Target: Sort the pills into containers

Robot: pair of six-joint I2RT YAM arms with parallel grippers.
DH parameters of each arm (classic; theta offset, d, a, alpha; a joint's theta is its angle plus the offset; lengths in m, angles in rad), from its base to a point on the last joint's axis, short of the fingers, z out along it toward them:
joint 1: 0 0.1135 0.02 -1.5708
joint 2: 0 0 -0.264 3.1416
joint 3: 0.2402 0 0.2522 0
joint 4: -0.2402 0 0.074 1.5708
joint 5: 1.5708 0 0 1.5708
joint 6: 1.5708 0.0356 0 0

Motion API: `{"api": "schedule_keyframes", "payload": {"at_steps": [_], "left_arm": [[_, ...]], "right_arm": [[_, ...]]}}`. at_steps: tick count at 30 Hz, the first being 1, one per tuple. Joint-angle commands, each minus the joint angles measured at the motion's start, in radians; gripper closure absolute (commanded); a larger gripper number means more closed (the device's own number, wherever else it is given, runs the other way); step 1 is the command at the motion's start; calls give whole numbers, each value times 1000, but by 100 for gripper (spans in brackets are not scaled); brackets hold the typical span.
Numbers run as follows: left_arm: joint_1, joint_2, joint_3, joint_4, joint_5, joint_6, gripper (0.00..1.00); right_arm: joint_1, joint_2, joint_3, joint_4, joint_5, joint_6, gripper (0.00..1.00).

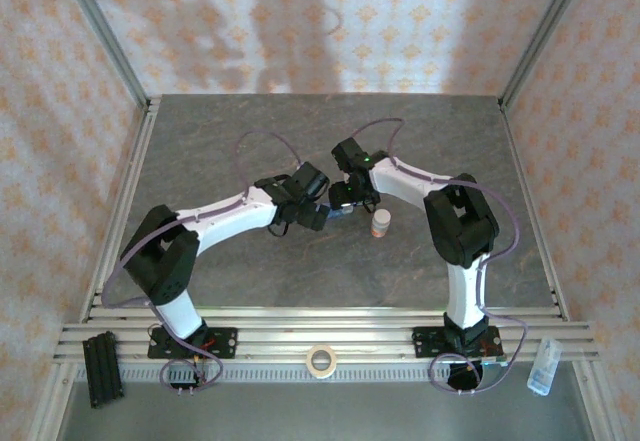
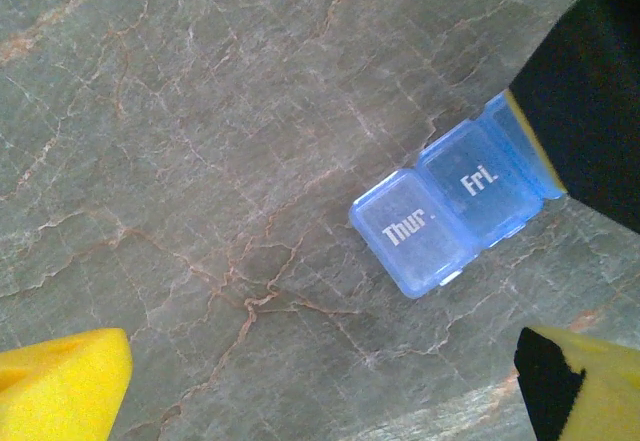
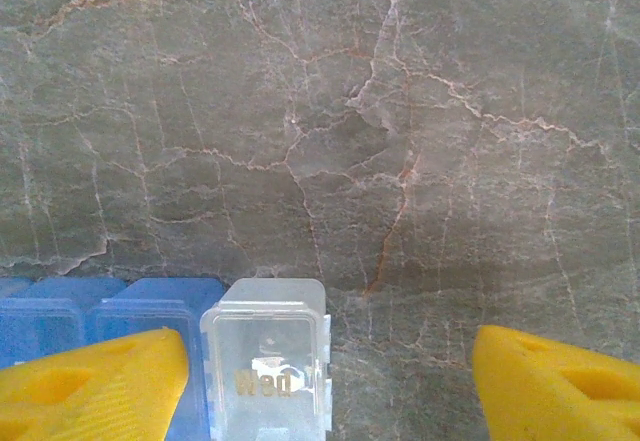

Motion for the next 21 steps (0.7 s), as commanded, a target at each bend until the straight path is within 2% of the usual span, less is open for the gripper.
{"api": "schedule_keyframes", "payload": {"at_steps": [1,21], "left_arm": [[-4,23,29,-12,-31,24,0],[10,114,47,1,-117,29,0]], "right_arm": [[2,6,-43,-6,20,13,23],[2,-1,-75,8,20,14,23]]}}
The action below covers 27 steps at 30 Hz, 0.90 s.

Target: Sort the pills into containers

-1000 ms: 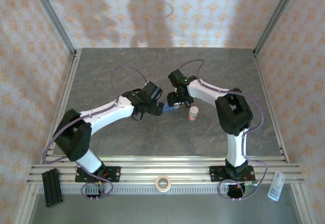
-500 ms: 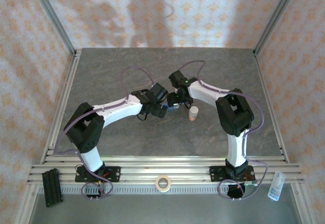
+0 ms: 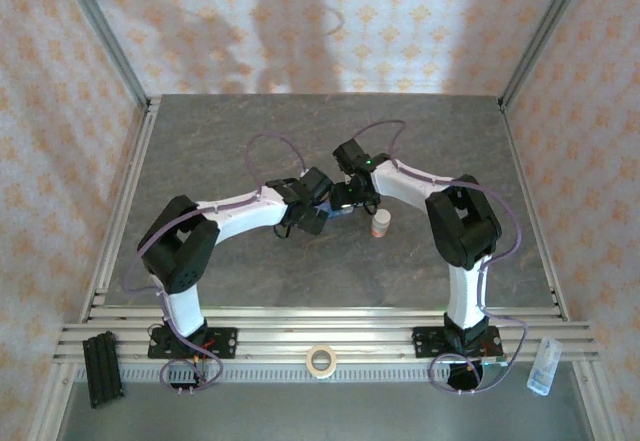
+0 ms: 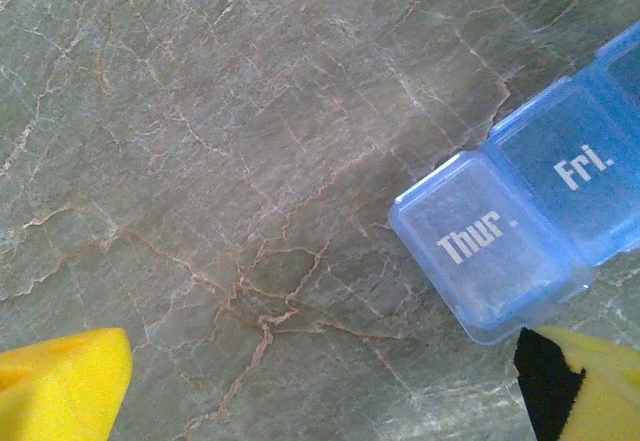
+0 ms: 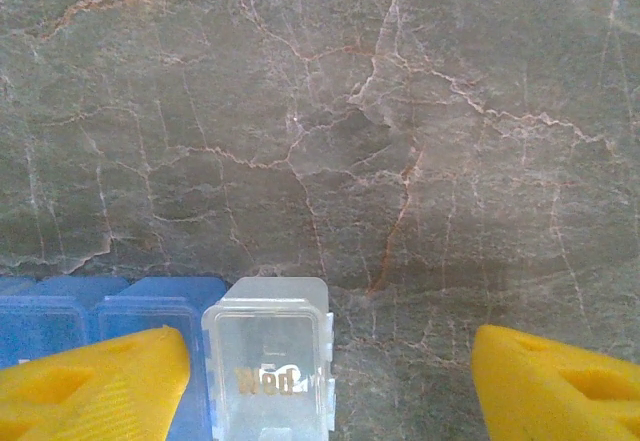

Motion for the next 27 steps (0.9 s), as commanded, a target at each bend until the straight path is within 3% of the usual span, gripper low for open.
{"api": "schedule_keyframes", "payload": {"at_steps": [1,27], "left_arm": [[13,10,35,0,-53,3,0],[124,81,137,21,-15,-14,0]], "right_arm": [[2,15,-41,-30,27,3,23],[2,23,-73,-13,19,14,24]]}}
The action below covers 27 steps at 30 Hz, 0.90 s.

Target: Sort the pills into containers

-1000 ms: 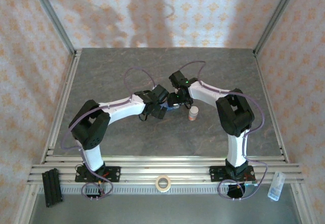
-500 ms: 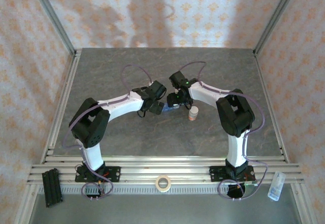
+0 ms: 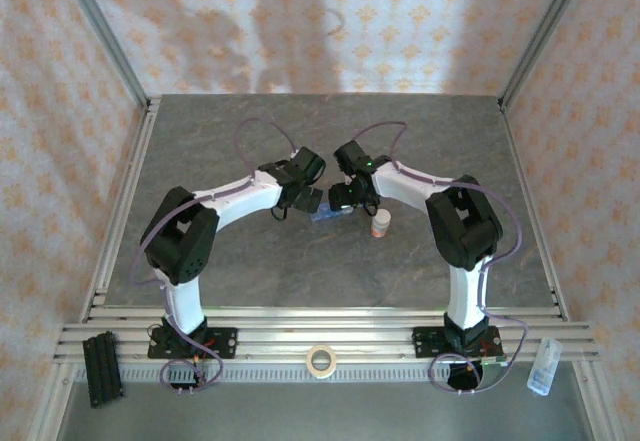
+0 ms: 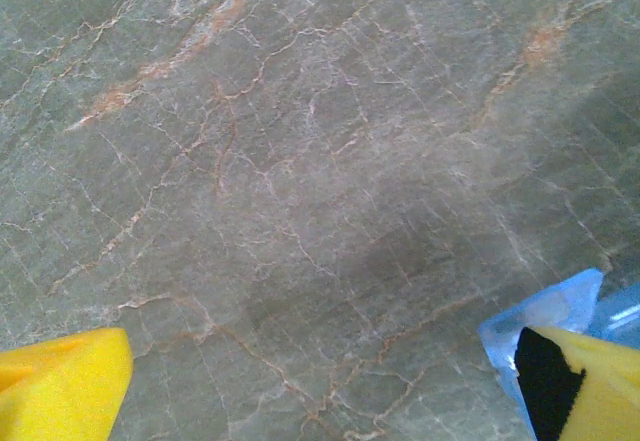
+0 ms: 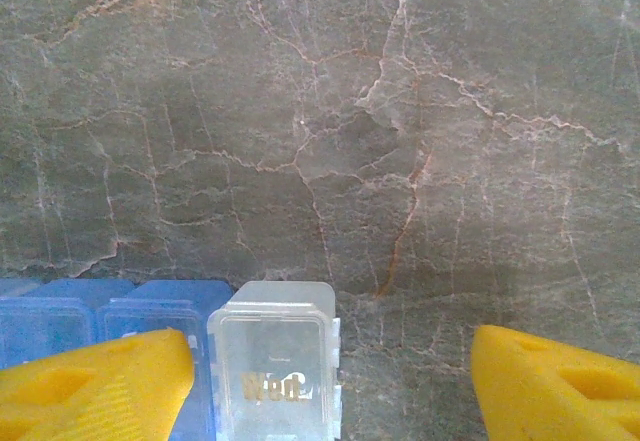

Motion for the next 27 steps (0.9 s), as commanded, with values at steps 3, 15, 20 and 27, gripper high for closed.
{"api": "schedule_keyframes", "payload": {"at_steps": [3,15,20,27], "left_arm": [[22,38,30,12,2,-15,0],[24,-25,62,-3,54,-37,0],[25,-106,69,-12,94,-66,0],[27,-242,-18,25,147,-140,0]], "right_arm": [[3,31,-49,-49,24,11,24],[1,11,-4,-80,11,23,24],[3,-11,103,-127,0,32,23],[0,-81,182,-173,13,47,21]]}}
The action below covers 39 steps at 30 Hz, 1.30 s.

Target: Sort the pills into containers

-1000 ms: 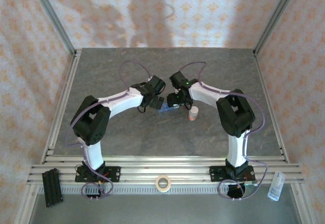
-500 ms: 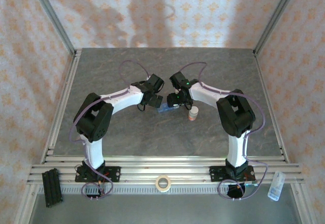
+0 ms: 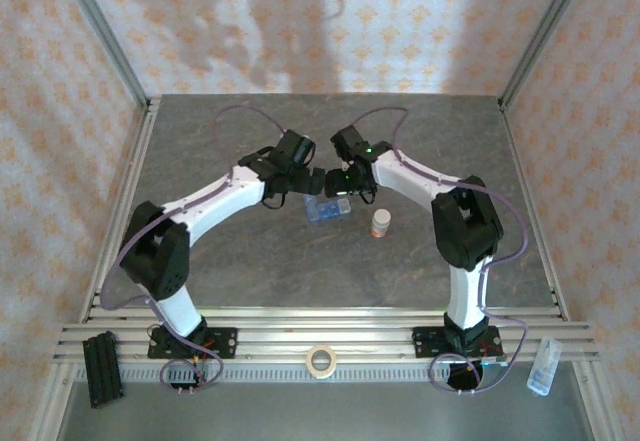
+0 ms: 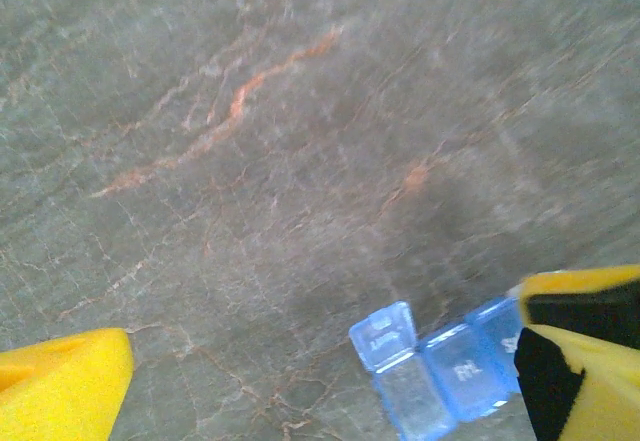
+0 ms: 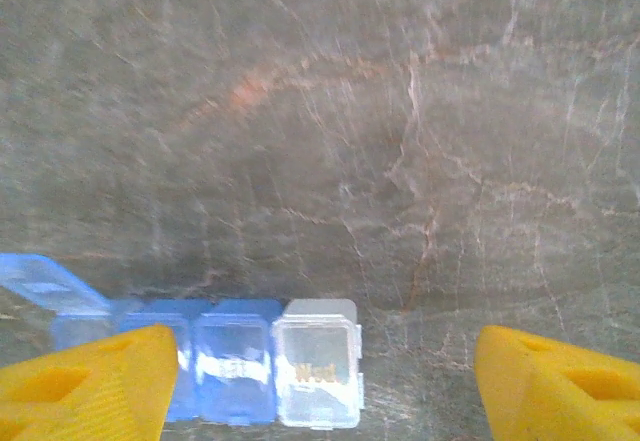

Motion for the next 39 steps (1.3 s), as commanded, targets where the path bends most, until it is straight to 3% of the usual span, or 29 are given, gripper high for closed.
{"api": "schedule_keyframes", "payload": {"at_steps": [1,8,13,16,28,32,39], "left_arm": [[6,-74,-63,19,41,-64,0],[4,-197,-253,113,141,-146,0],[-12,-228,-365,207,190,-203,0],[-29,-207,-398,263,202,-230,0],[-91,-35,-362,360,205,-278,0],[-91,-3,-338,368,197,-276,0],[-91,66,-281,381,209,-280,0]], "right_arm": [[0,-81,18,-67,26,19,21],[-11,-239,-130,-45,66,45,17],[-10,-388,-277,-10,121,101,7],[-11,-471,-348,-11,184,138,0],[-12,-665,-496,-45,445,196,0],[-13,-742,-555,-1,438,213,0],[-15,-706,-527,-70,336,175,0]]}}
